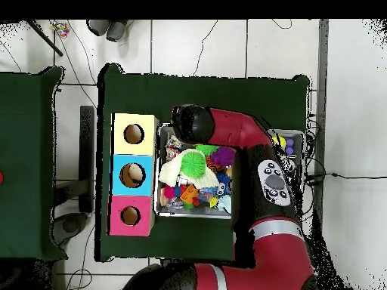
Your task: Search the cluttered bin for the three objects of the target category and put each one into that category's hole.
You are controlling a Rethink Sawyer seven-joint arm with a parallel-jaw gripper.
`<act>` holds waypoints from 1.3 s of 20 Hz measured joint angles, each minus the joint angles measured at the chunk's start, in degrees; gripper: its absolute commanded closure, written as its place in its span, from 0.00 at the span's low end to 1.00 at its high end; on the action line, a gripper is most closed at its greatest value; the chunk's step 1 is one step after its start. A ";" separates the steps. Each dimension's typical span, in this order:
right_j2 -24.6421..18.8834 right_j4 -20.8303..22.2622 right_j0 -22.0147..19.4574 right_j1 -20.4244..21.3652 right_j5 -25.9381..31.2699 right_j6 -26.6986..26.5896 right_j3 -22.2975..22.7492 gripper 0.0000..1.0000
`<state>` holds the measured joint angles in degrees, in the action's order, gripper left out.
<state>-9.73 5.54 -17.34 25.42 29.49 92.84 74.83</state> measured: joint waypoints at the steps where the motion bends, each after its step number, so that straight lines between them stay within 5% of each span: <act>1: -0.09 0.01 -0.15 0.01 -0.14 0.00 0.25 0.00; 26: -0.90 1.55 -2.19 -0.06 -6.05 0.00 5.50 0.00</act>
<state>-10.63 7.09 -19.52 25.36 23.44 92.84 80.33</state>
